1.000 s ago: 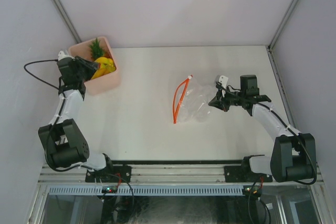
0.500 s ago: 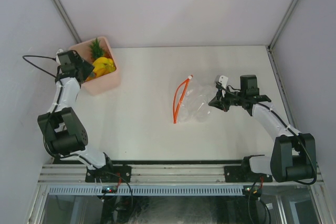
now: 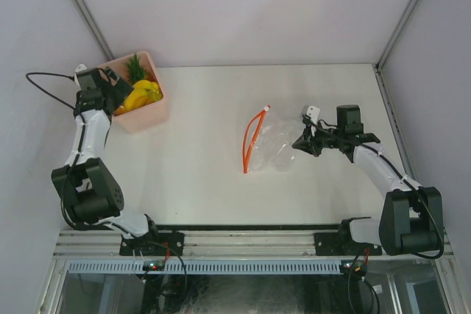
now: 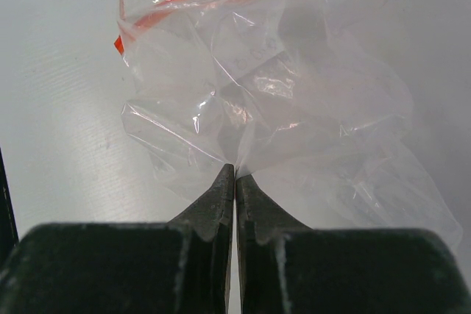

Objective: Open the zip-top bag and remove the fake food
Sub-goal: Place the fake fruit in the bin, then reset both arms

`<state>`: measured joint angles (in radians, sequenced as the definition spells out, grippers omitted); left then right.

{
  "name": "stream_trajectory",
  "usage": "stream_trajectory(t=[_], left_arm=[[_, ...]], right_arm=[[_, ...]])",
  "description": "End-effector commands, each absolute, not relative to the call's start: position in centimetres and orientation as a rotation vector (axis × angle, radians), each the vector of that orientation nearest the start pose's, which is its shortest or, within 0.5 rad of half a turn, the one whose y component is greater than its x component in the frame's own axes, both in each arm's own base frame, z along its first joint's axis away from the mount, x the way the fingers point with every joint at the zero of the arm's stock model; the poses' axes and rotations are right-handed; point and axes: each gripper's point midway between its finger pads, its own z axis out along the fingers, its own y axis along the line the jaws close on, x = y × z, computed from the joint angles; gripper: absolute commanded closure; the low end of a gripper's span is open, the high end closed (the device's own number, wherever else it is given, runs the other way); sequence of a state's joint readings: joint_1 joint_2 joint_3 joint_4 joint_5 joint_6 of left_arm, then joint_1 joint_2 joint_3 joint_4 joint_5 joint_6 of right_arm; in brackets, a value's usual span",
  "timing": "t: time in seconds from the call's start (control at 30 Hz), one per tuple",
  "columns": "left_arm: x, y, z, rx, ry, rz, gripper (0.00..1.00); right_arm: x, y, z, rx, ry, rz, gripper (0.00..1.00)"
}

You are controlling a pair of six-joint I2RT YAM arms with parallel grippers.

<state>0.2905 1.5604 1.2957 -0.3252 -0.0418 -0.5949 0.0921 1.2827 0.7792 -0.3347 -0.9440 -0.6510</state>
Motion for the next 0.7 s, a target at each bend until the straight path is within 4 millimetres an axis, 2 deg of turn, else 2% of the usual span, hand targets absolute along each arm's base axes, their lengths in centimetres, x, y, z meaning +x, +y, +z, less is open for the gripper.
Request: stream_trajectory(t=[0.0,0.2,0.3,0.47,0.57,0.67], left_arm=[[43.7,10.3,27.3,-0.771,1.778,-0.214,0.00],[42.2,4.1,31.3,-0.465,1.685,-0.496,0.00],[41.1,0.5,32.2,-0.329,1.683,-0.573,0.00],[38.1,-6.3,32.9,-0.106,1.631,-0.712,0.00],[36.5,-8.8,32.7,-0.060,1.569,-0.804,0.00],[35.2,-10.5,32.2,-0.047,1.527,-0.911,0.00]], right_arm=[[29.0,15.6,15.0,-1.155,1.725,0.771,1.00],[29.0,15.6,15.1,-1.153,1.722,0.773,1.00],[29.0,15.6,15.1,-1.153,1.719,0.773,1.00],[29.0,15.4,15.3,-1.156,1.716,0.775,1.00],[28.9,15.4,15.5,-1.154,1.711,0.778,1.00],[28.9,15.3,15.5,-1.155,1.708,0.783,1.00]])
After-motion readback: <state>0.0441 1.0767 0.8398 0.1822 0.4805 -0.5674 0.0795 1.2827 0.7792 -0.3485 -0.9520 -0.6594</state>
